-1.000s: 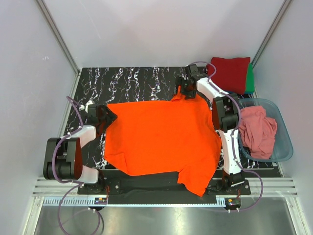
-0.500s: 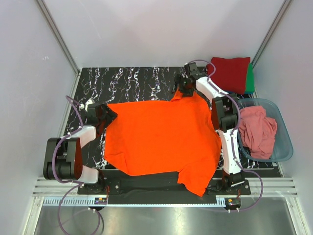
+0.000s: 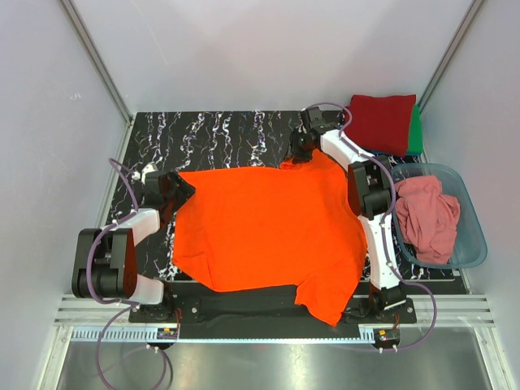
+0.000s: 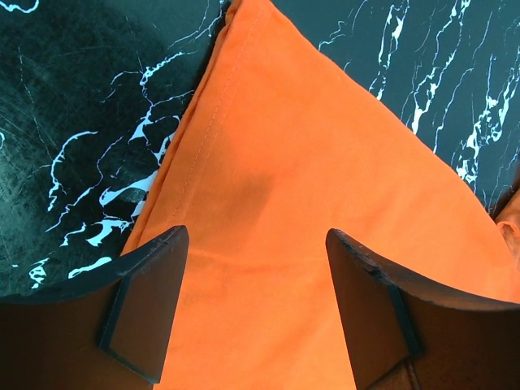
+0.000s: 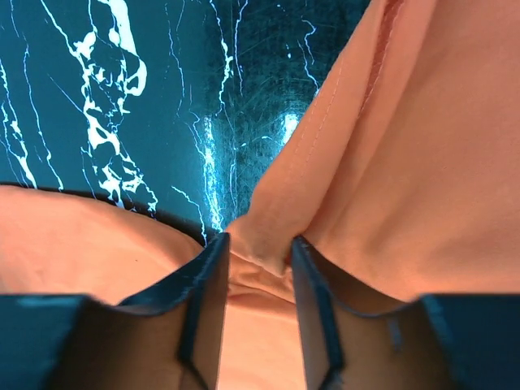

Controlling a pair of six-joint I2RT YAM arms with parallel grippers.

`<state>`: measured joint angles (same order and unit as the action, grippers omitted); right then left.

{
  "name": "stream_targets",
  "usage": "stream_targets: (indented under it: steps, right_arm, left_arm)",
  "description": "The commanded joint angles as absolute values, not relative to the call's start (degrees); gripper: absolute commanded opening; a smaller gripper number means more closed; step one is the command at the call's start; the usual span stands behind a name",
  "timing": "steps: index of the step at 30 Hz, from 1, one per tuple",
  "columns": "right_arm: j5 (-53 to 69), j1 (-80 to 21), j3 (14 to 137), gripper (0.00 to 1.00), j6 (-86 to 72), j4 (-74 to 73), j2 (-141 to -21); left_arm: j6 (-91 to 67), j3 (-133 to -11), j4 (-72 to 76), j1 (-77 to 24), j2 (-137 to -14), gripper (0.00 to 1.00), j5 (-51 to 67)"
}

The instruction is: Fold and stack the t-shirts

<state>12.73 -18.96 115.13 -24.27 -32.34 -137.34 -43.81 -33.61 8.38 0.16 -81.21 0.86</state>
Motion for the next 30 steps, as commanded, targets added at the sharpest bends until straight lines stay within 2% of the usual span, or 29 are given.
stream_targets:
  steps: [1,3,6,9,10,11,14,15,17,21,25,30]
  right_arm:
    - [12.7,-19.6,116.3,0.41,-24.5,-31.1,-136.1]
    - [12.9,-19.8,117.7,0.39,-24.8,-31.2,-136.4]
    - [14.3,-19.9,123.7,0.30,-25.6,-31.6,-138.7]
    - [16.4,-20.1,134.8,0.26,-25.1,-31.8,-144.2]
    - [16.8,-20.2,142.8,0.31,-24.4,-31.9,-148.3]
    - [17.3,-20.4,147.4,0.46,-22.2,-32.1,-150.6]
    - [12.9,-20.4,161.5,0.76,-18.5,-36.5,-155.9]
    - [11.4,-20.2,162.2,0.79,-17.8,-37.7,-155.2]
    - [5.3,-20.3,153.8,0.81,-16.6,-38.6,-148.2]
    - [-2.2,-20.4,121.3,0.80,-18.2,-31.1,-128.2]
    - [-7.5,-20.7,105.3,0.81,-20.1,-30.0,-119.7]
    - [-11.0,-20.7,94.6,0.81,-22.4,-31.1,-115.7]
  left_arm:
    - [-43.7,-33.4,11.9,0.4,-80.7,0.73,1.5]
    - [-43.7,-33.3,11.9,0.5,-80.7,0.73,1.8]
    - [-43.8,-33.1,12.0,0.9,-80.6,0.73,2.2]
    - [-43.9,-33.0,12.5,1.2,-80.6,0.73,2.6]
    - [-43.9,-32.8,12.7,1.2,-80.7,0.73,2.8]
    - [-43.9,-32.8,12.7,1.3,-80.6,0.72,3.0]
    - [-43.4,-32.5,12.7,1.4,-80.0,0.72,3.3]
    - [-43.3,-32.4,12.6,1.3,-79.7,0.72,3.3]
    - [-42.8,-32.3,11.8,1.3,-78.4,0.72,2.7]
    - [-42.5,-33.7,9.4,1.3,-77.7,0.72,2.6]
    - [-42.5,-38.1,6.4,0.6,-79.5,0.72,2.6]
    - [-42.5,-44.3,1.4,-2.3,-84.5,0.72,0.3]
